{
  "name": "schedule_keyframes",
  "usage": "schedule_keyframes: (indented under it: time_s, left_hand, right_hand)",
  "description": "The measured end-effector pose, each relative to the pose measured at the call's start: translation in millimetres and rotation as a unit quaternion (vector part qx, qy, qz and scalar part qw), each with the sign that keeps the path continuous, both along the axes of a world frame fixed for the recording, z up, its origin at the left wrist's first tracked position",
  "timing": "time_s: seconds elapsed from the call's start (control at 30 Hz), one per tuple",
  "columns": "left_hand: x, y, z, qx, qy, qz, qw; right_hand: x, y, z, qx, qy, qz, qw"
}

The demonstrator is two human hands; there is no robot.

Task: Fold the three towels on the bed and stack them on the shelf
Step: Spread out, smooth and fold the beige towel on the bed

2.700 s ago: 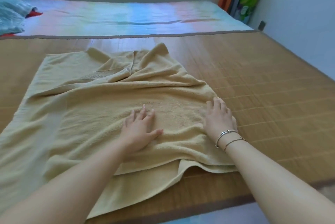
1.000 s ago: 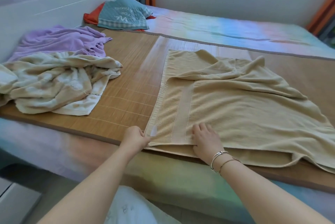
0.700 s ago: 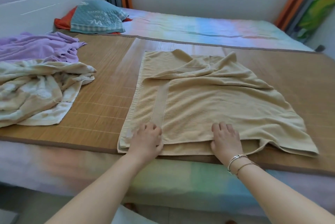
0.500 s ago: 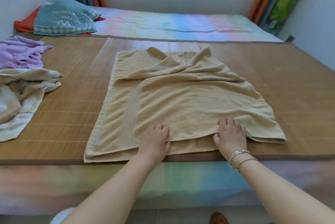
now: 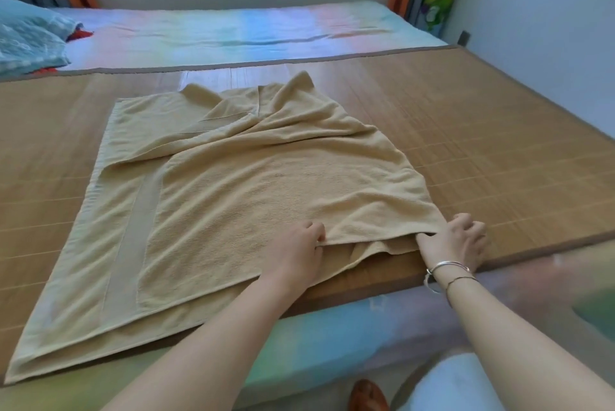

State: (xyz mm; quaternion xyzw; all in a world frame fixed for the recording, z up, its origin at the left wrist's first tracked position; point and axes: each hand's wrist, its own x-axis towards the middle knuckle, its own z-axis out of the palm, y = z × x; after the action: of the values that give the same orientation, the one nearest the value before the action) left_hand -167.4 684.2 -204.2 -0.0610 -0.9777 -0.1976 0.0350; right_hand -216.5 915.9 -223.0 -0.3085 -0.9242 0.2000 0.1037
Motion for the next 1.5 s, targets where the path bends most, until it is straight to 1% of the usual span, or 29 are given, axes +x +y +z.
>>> schedule_keyframes:
  time_s: [0.07, 0.1, 0.13, 0.2, 0.23, 0.27, 0.33, 0.37, 0.4, 0.47, 0.5, 0.53, 0.57, 0.6, 0.63, 0.67, 0.7, 0.73, 0.77, 0.83, 0.9, 0.97, 1.03, 1.13, 1.23, 1.3, 1.33, 1.43, 1.5]
  left_hand:
    - [1.2, 2.5, 0.1, 0.004, 0.018, -0.009, 1.000]
    - [2.5, 2.0, 0.7, 0.006, 0.029, -0.014, 0.999]
    - [4.1, 2.1, 2.0, 0.005, 0.039, -0.021, 0.999]
    - [8.6, -1.5, 6.0, -0.009, 0.068, -0.036, 0.997]
    - [11.3, -2.3, 8.2, -0.015, 0.083, -0.050, 0.995]
    - [14.4, -3.0, 9.3, -0.016, 0.089, -0.064, 0.994]
    - [21.5, -3.4, 5.1, -0.025, 0.072, -0.101, 0.992]
    - [24.8, -2.9, 0.4, -0.041, 0.043, -0.121, 0.991]
    - [27.9, -2.1, -3.8, -0.066, 0.011, -0.137, 0.988]
    - [30.2, -1.7, -11.4, -0.085, -0.025, -0.146, 0.985]
    - [31.5, -1.0, -11.6, -0.079, -0.027, -0.145, 0.986]
    - [32.7, -0.3, -10.8, -0.080, -0.020, -0.147, 0.986]
    - [33.7, 0.1, -8.9, -0.092, -0.006, -0.149, 0.985]
    - [36.1, -1.4, -6.8, -0.108, 0.006, -0.145, 0.983]
    - [37.3, -4.3, -4.7, -0.121, 0.013, -0.135, 0.983]
    - [40.0, -10.7, -1.6, -0.130, 0.013, -0.118, 0.984]
    - [42.8, -19.4, -0.4, -0.134, 0.008, -0.104, 0.985]
    - [46.6, -29.8, -0.6, -0.132, 0.003, -0.096, 0.987]
    - [53.1, -43.2, -1.1, -0.133, -0.009, -0.089, 0.987]
    - [67.2, -73.2, -3.4, -0.123, -0.015, -0.064, 0.990]
    - [84.5, -105.0, -5.2, -0.110, 0.020, -0.016, 0.994]
    - [102.2, -138.2, -4.8, -0.122, 0.019, 0.053, 0.991]
    - [117.9, -169.9, -4.6, -0.153, -0.023, 0.112, 0.982]
    - [137.1, -203.1, -2.2, -0.194, -0.068, 0.156, 0.966]
    - [146.7, -212.9, 1.2, -0.202, -0.085, 0.166, 0.961]
    - [152.7, -216.7, 1.4, -0.190, -0.066, 0.164, 0.966]
    - [157.4, -221.2, 2.0, -0.168, -0.041, 0.161, 0.972]
    - [168.3, -235.2, 7.4, -0.100, 0.029, 0.124, 0.987]
    - [177.0, -243.4, 10.7, -0.099, 0.037, 0.087, 0.991]
  right_hand:
    - [-4.6, 11.3, 0.7, -0.068, -0.048, -0.032, 0.996]
    - [-8.0, 14.5, 0.6, -0.103, -0.059, -0.013, 0.993]
    - [-10.3, 17.7, 3.3, -0.140, -0.050, 0.029, 0.988]
    - [-13.2, 16.3, 13.0, -0.208, 0.011, 0.118, 0.971]
    - [-14.1, 18.8, 18.3, -0.226, 0.048, 0.131, 0.964]
    - [-15.1, 23.3, 22.0, -0.239, 0.082, 0.124, 0.960]
    - [-19.5, 42.2, 24.8, -0.245, 0.135, 0.036, 0.959]
    - [-21.7, 53.8, 22.4, -0.245, 0.134, -0.008, 0.960]
    - [-23.0, 65.3, 17.9, -0.248, 0.110, -0.030, 0.962]
    - [-22.1, 77.6, 10.2, -0.229, 0.027, -0.016, 0.973]
    - [-17.5, 77.2, 8.8, -0.194, -0.004, -0.001, 0.981]
    - [-11.2, 73.6, 8.5, -0.140, -0.025, 0.015, 0.990]
    - [-3.4, 68.2, 8.6, -0.066, -0.042, 0.034, 0.996]
    - [4.9, 61.2, 9.0, 0.028, -0.050, 0.066, 0.996]
    - [12.1, 52.1, 10.9, 0.122, -0.046, 0.114, 0.985]
    - [16.9, 40.3, 11.8, 0.195, -0.032, 0.181, 0.964]
    - [21.1, 26.8, 14.0, 0.237, -0.018, 0.253, 0.938]
    - [23.9, 12.3, 16.7, 0.242, -0.024, 0.323, 0.914]
    - [28.4, -6.8, 21.3, 0.225, -0.039, 0.387, 0.893]
    - [37.5, -47.9, 28.9, 0.161, -0.071, 0.483, 0.858]
    - [50.3, -90.3, 33.6, 0.109, -0.044, 0.550, 0.827]
    - [61.1, -129.1, 33.2, 0.083, -0.019, 0.586, 0.806]
    - [70.5, -165.7, 30.8, 0.078, -0.017, 0.614, 0.785]
    - [84.5, -212.9, 26.4, 0.105, -0.019, 0.650, 0.752]
    - [93.4, -242.3, 20.7, 0.181, -0.006, 0.665, 0.725]
    - [95.1, -253.7, 17.7, 0.222, 0.013, 0.657, 0.720]
    - [95.2, -258.4, 16.9, 0.233, 0.021, 0.654, 0.719]
    - [93.1, -260.7, 20.1, 0.223, 0.039, 0.668, 0.709]
    - [92.9, -257.4, 23.3, 0.204, 0.044, 0.685, 0.698]
